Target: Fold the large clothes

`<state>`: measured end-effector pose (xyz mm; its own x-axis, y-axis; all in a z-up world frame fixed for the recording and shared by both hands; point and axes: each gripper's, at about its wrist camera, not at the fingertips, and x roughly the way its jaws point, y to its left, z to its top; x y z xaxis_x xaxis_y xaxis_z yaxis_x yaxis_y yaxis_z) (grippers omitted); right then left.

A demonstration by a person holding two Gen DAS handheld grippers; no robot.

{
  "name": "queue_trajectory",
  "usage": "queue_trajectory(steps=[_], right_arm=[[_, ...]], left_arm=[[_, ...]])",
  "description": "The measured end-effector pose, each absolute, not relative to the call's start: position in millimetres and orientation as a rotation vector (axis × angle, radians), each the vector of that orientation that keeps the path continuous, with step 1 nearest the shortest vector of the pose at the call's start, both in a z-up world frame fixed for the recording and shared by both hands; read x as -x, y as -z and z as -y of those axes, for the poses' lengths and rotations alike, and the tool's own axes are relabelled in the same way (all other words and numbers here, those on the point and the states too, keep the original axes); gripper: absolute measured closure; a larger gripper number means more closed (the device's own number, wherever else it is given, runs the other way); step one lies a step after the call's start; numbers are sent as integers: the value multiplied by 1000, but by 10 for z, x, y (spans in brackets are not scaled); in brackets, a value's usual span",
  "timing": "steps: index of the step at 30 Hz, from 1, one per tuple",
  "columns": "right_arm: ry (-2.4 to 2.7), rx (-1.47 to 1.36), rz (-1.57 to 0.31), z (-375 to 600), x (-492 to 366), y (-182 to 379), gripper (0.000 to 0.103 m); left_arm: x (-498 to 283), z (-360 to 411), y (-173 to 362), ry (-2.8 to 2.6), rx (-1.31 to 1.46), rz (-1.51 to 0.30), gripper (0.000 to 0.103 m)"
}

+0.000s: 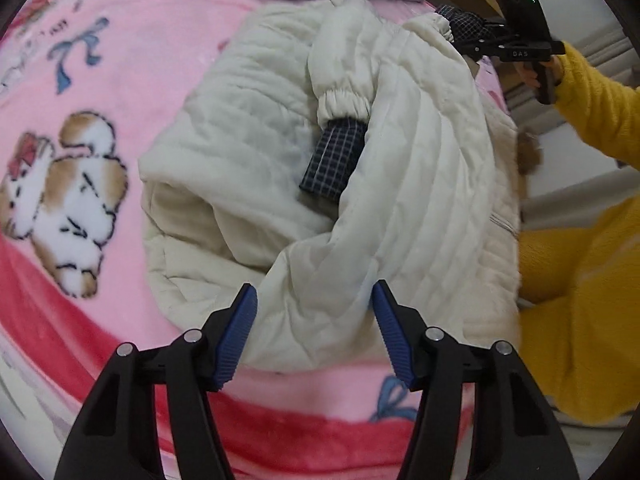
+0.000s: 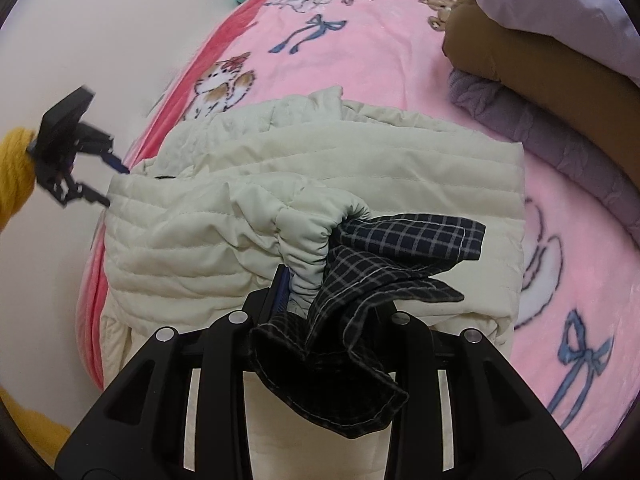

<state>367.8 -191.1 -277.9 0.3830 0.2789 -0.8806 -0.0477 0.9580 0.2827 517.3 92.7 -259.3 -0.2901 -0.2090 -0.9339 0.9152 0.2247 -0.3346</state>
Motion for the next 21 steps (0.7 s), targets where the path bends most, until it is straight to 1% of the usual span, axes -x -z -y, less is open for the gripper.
queue_trajectory(steps=[5,6,7,8,9,10,14,18,20,21], right_arm=[[-177,-216,-1191,1888,-3702,2822,73],[-169,-213,-1196,1869,-3718,2828,73],[-163,-211,-1200,1859,-3734,2830,72],[-158,-209,-1201,1852,-3745,2828,72],[-152,-207,-1206,1843,-3760,2830,72],[-148,-206,-1213,1836,-3774,2836,72],[-123,-212,-1221,1834,-3786,2859,70],[-101,-227,-1231,1833,-3803,2903,69],[-96,-221,-1233,1820,-3821,2906,68],[-91,-216,-1231,1811,-3828,2899,67]], left_arm=[[-5319,-856,2522,1409,-839,-1427,44],[-5312,-831,2523,1436,-870,-1447,46],[-5304,-804,2548,1476,-915,-1468,52],[-5286,-779,2595,1512,-972,-1476,55],[-5277,-757,2646,1534,-1006,-1480,61],[-5278,-734,2719,1551,-1039,-1478,65],[-5338,-600,3017,1601,-1050,-1543,66],[-5245,-543,3177,1632,-1113,-1549,66],[-5232,-540,3244,1601,-1118,-1555,72],[-5222,-541,3256,1580,-1119,-1547,80]])
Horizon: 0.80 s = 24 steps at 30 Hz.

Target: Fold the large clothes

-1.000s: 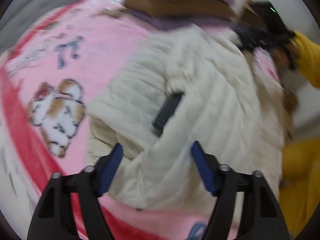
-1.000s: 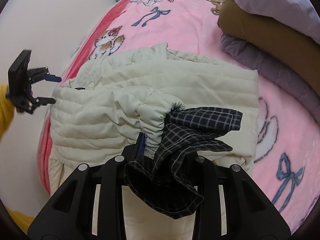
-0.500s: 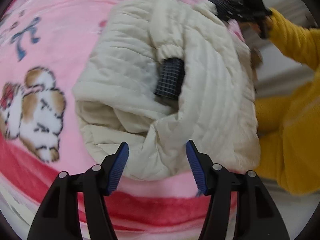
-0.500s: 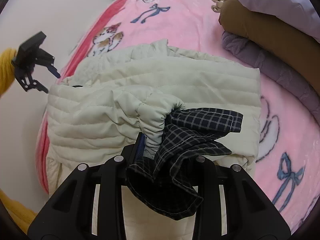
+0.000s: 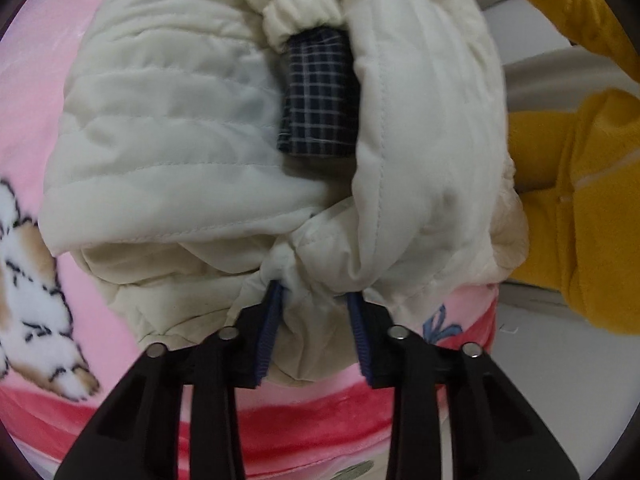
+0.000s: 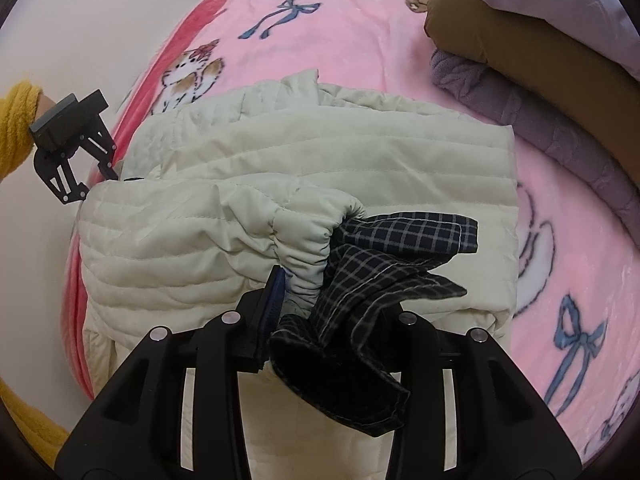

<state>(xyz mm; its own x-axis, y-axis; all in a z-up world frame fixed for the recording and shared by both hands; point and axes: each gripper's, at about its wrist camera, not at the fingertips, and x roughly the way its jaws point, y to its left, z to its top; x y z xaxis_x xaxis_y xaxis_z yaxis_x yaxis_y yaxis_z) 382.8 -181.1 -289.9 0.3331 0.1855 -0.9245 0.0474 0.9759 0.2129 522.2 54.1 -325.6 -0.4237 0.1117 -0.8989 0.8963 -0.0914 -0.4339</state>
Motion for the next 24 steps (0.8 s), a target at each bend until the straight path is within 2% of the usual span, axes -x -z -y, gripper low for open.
queue_trajectory(steps=[1,6,12,13,17,20,24], right_arm=[[-90,-216,-1227,1802,-3833,2889,67],[-109,-163,-1168,1704,-3828,2722,69],[-247,-140,-979,1395,-3796,2173,71],[-264,-137,-972,1326,-3819,2129,71],[-199,-71,-1090,1176,-3988,2426,71],[-164,-156,-1217,1310,-4078,2931,72],[-126,-268,-1288,1446,-4135,3315,70]], left_arm=[[-5217,-560,3279,1552,-1131,-1525,87],[-5165,-794,3100,1495,-1127,-1383,94],[-5206,-1468,2798,1321,-1004,-1409,95],[-5232,-1600,2809,1276,-995,-1426,103],[-5350,-1974,3105,1101,-1005,-1524,103],[-5293,-1888,3062,1149,-893,-1456,103],[-5086,-1738,2925,1176,-828,-1352,103]])
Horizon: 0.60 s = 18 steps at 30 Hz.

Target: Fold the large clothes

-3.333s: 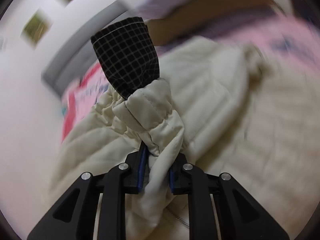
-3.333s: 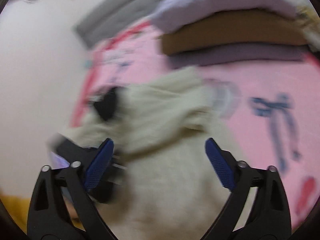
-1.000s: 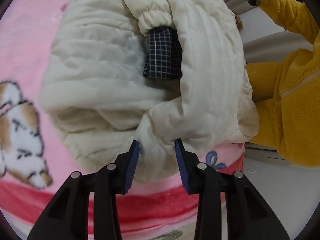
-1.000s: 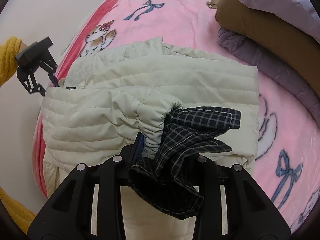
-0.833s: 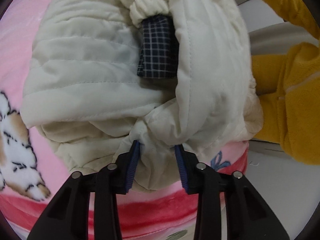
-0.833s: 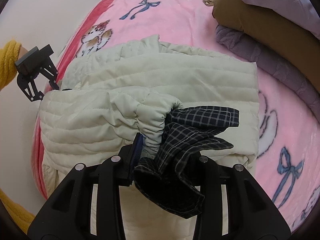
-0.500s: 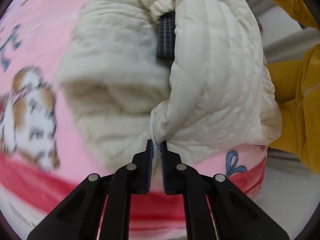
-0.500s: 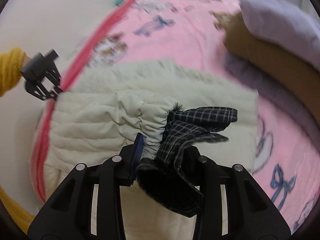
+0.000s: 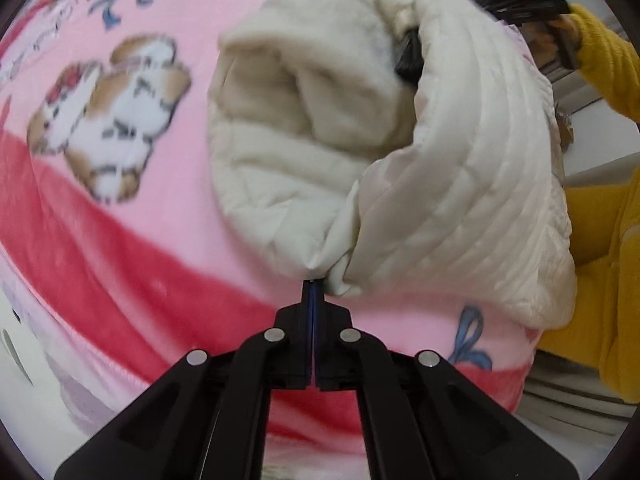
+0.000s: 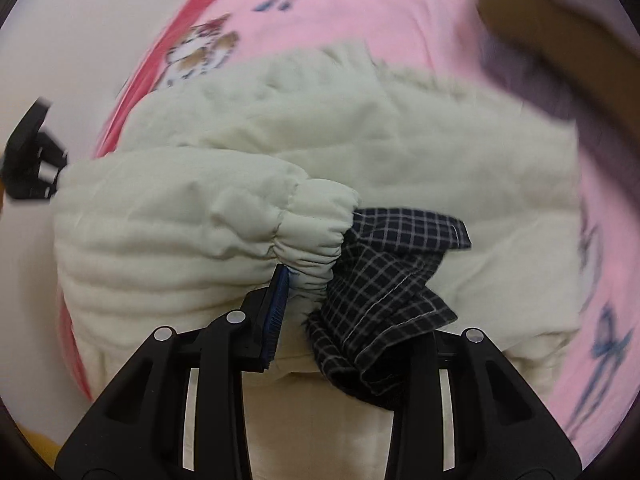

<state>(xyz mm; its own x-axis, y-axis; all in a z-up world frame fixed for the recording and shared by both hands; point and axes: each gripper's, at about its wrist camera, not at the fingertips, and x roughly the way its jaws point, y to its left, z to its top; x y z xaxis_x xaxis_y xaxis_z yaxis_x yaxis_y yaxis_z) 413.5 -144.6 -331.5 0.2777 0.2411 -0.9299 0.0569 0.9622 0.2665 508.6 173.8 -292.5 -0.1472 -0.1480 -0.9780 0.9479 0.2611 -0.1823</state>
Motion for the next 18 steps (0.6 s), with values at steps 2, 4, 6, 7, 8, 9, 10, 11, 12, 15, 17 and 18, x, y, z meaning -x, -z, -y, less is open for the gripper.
queue_trajectory(steps=[2,4,6,7,8,9,10,11,12,15,17,18], right_arm=[[-117,-286,-1286,1482,-4135,3331,66],[-124,-267,-1274,1467,-4078,3283,66],[-127,-217,-1274,1437,-4032,3230,65],[-124,-200,-1276,1426,-4007,3220,64],[-120,-190,-1277,1421,-3994,3209,63],[-121,-190,-1276,1441,-4009,3212,63],[-119,-196,-1274,1443,-4012,3217,63],[-116,-205,-1275,1437,-4007,3220,62],[-111,-208,-1275,1427,-4013,3222,62],[-101,-212,-1271,1438,-4002,3220,62],[-99,-215,-1266,1438,-3989,3208,62],[-97,-214,-1265,1430,-3996,3212,62]], left_arm=[[-5032,-1667,2879,1177,-854,-1296,103],[-4963,-1630,2906,1179,-897,-1276,103],[-4952,-1601,2873,1195,-966,-1261,103],[-4912,-1583,2841,1210,-985,-1248,102],[-4915,-1561,2765,1228,-988,-1234,100],[-4921,-1535,2707,1237,-991,-1223,94],[-4911,-1503,2640,1256,-994,-1204,82],[-4903,-1460,2592,1270,-1007,-1179,78],[-4953,-1415,2560,1279,-1019,-1167,77],[-4959,-1277,2708,1330,-1082,-1218,75],[-5026,-1202,2809,1360,-1110,-1287,74],[-5061,-1204,2859,1373,-1117,-1305,73]])
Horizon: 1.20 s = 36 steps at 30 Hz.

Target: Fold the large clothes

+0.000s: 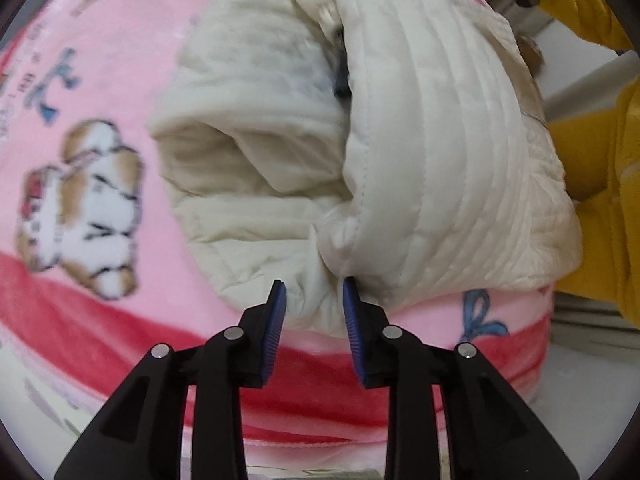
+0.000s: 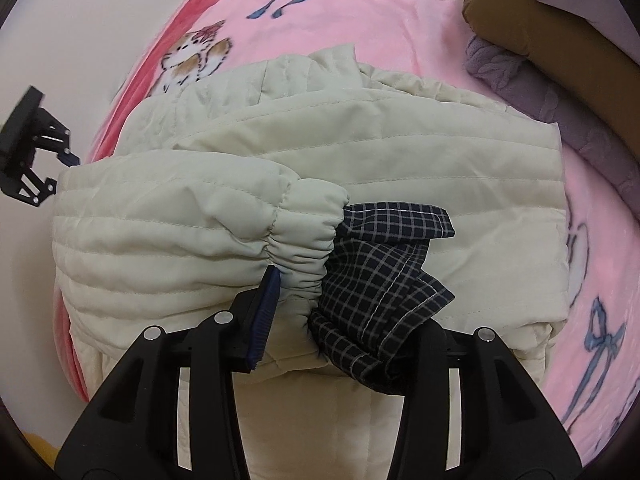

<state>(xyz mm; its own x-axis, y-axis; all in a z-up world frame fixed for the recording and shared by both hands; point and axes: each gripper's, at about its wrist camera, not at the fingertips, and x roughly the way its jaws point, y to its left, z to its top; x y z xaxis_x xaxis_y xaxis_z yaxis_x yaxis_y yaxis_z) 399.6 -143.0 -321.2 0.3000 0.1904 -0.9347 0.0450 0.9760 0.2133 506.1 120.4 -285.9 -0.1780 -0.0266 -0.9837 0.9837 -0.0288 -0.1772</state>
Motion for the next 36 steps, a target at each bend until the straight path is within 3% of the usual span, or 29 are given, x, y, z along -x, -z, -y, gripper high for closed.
queue_trajectory(steps=[3,4,5,11,16,20,22,25,27,30,34,36], right_arm=[[-97,-220,-1265,1414,-4044,3240,60],[-99,-220,-1265,1415,-4046,3234,61],[-100,-222,-1256,1415,-4045,3207,64],[-185,-194,-1145,1303,-4005,2842,83],[-200,-205,-1158,1245,-3998,2867,84],[-129,-229,-1267,1300,-4058,3316,85],[-136,-271,-1257,1333,-4049,3353,82],[-98,-246,-1242,1374,-4022,3282,59],[-120,-257,-1193,1434,-3945,3123,57],[-127,-256,-1117,1488,-3828,2844,57],[-120,-216,-974,1431,-3613,2451,55],[-194,-213,-898,1297,-3590,2335,55]], left_arm=[[-5089,-1133,3064,1366,-1127,-1381,75],[-5098,-1134,3121,1344,-1140,-1395,94],[-5114,-1161,3178,1308,-1185,-1386,98],[-5382,-1532,3120,1214,-1076,-1435,100],[-5447,-1825,3374,1081,-979,-1486,103],[-5459,-1942,3557,984,-955,-1502,103],[-5443,-1936,3462,984,-894,-1464,103],[-5383,-1978,3268,977,-879,-1396,103],[-5350,-2038,3094,957,-855,-1352,103],[-5235,-2106,2757,929,-708,-1281,98],[-4723,-1788,2357,935,-511,-1082,66],[-4471,-1522,2288,936,-422,-1017,66]])
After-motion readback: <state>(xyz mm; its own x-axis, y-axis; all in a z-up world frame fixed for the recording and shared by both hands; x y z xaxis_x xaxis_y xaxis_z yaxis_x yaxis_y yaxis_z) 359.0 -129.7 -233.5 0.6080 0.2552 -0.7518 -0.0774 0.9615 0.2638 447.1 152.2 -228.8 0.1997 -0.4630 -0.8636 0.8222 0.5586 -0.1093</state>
